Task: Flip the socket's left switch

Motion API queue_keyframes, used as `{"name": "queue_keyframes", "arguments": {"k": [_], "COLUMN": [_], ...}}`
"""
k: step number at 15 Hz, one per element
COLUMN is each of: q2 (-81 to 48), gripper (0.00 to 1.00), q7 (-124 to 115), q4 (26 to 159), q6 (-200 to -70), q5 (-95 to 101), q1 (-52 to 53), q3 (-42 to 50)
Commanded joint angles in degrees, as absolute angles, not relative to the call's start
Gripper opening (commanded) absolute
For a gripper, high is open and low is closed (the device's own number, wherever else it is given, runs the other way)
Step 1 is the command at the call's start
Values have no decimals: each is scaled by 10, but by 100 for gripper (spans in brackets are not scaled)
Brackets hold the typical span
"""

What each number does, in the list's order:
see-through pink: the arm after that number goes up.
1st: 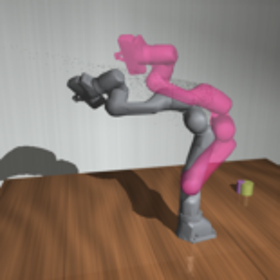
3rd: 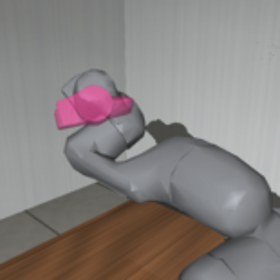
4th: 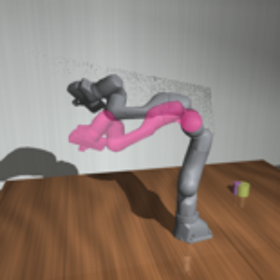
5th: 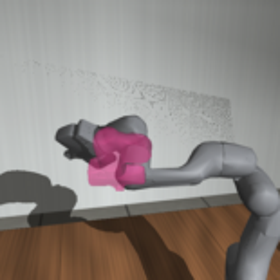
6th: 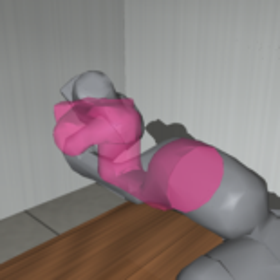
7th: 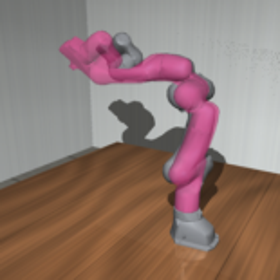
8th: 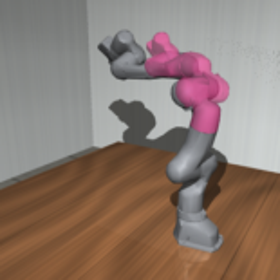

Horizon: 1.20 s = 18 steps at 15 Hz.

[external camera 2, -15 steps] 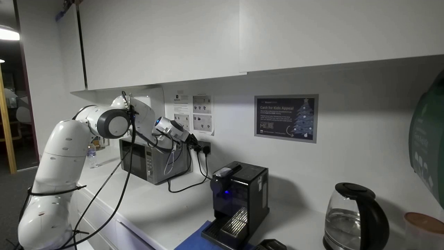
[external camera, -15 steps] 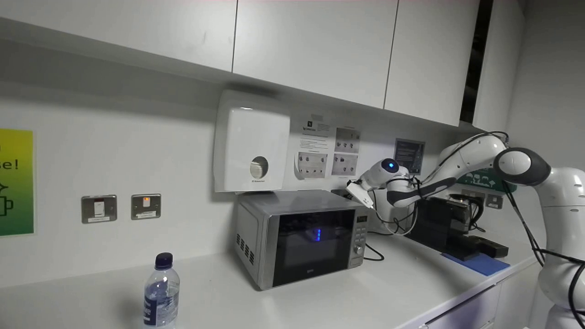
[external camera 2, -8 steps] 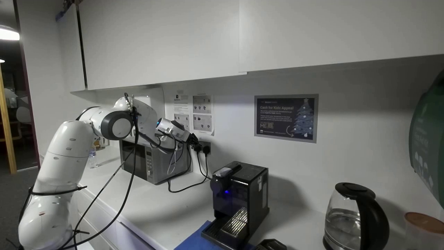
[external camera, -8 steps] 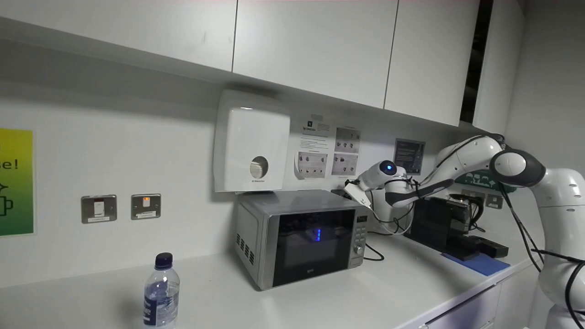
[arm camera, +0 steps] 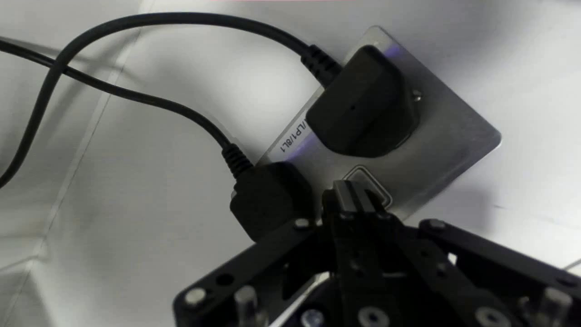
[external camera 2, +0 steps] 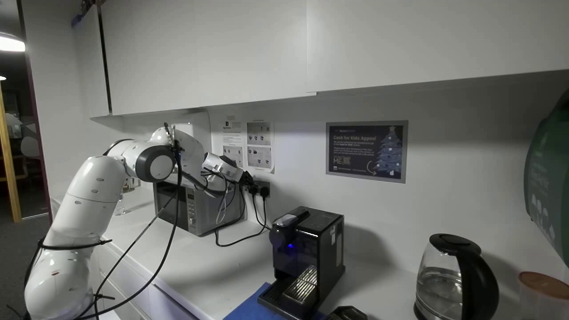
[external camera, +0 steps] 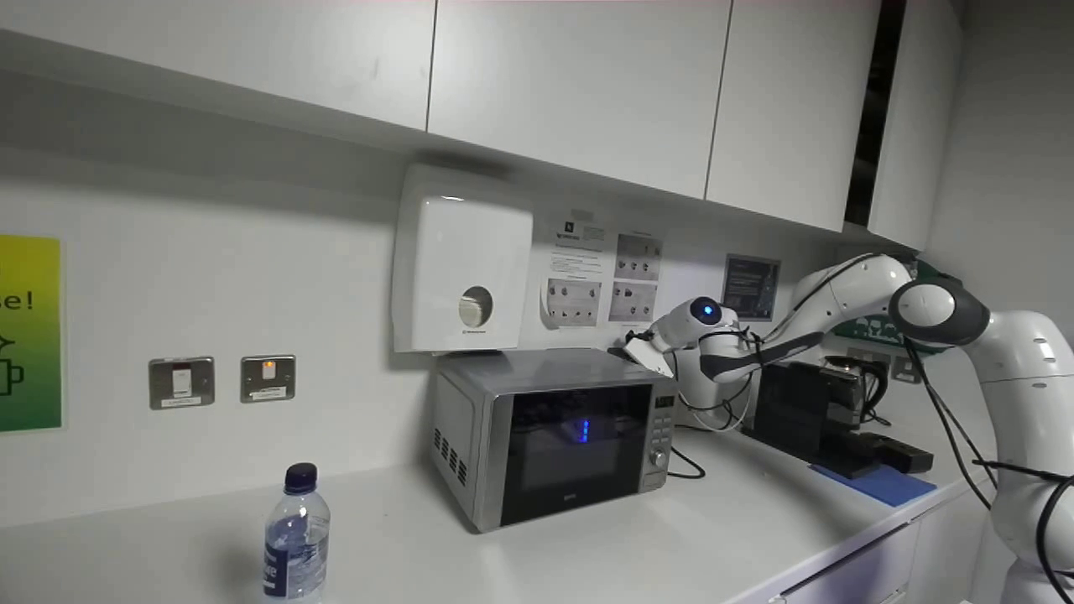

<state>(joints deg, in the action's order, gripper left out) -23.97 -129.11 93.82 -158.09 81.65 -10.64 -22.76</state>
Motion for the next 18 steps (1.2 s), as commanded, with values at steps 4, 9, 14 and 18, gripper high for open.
{"name": "queue_keyframes", "arguments": {"k": [4, 9, 14, 18], "q2": [-263, -265, -263, -263], "gripper": [0, 0, 0, 0], "q7": [-1307, -1307, -1308, -1308], "q4": [897, 893, 888, 885], "q6": [-1592, -1589, -1588, -1586], "q5": [847, 851, 861, 870], "q1": [-96, -94, -92, -91], "q3": [-223, -223, -222, -223]}}
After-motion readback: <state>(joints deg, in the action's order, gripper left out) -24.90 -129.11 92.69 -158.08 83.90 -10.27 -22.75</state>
